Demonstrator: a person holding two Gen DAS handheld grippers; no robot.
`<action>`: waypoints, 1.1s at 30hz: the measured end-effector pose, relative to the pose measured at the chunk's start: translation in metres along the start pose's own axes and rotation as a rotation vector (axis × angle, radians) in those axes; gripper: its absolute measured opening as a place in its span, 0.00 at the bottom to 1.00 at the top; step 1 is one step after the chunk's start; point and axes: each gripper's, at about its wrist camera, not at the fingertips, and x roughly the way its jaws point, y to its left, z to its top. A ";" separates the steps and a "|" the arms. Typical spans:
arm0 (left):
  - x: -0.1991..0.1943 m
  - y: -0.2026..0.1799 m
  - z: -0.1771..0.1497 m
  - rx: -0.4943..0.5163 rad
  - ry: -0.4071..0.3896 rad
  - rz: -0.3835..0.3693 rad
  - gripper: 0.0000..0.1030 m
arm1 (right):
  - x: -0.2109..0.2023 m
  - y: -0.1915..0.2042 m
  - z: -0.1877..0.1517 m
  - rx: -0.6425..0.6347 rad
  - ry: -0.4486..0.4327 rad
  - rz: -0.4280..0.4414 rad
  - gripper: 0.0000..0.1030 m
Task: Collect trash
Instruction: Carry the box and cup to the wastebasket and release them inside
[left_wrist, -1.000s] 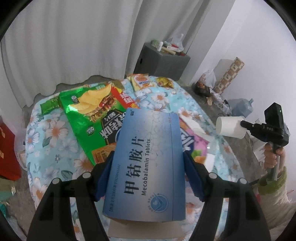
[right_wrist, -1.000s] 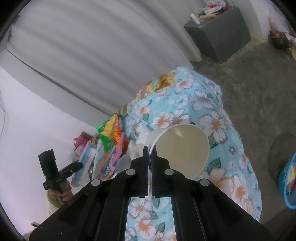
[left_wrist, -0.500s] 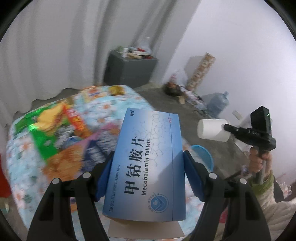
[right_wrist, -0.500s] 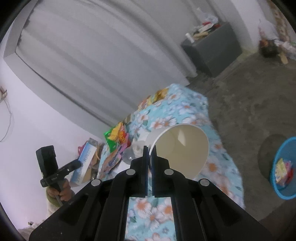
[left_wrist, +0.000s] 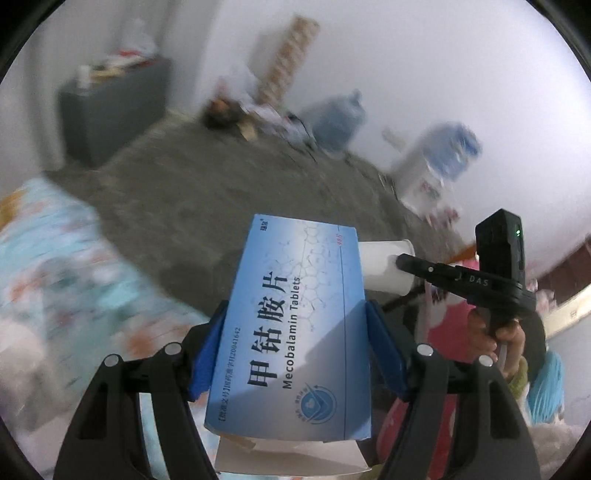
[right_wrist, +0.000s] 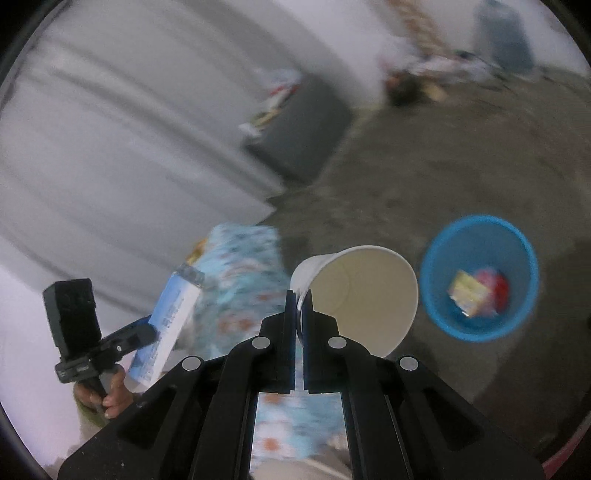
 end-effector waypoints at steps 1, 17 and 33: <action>0.022 -0.009 0.007 0.017 0.026 0.000 0.68 | 0.001 -0.013 0.001 0.022 -0.001 -0.031 0.01; 0.280 -0.045 0.063 -0.025 0.321 0.071 0.79 | 0.095 -0.196 0.030 0.406 0.062 -0.251 0.47; 0.196 -0.073 0.056 0.044 0.161 0.054 0.92 | 0.040 -0.121 0.025 0.126 -0.040 -0.351 0.78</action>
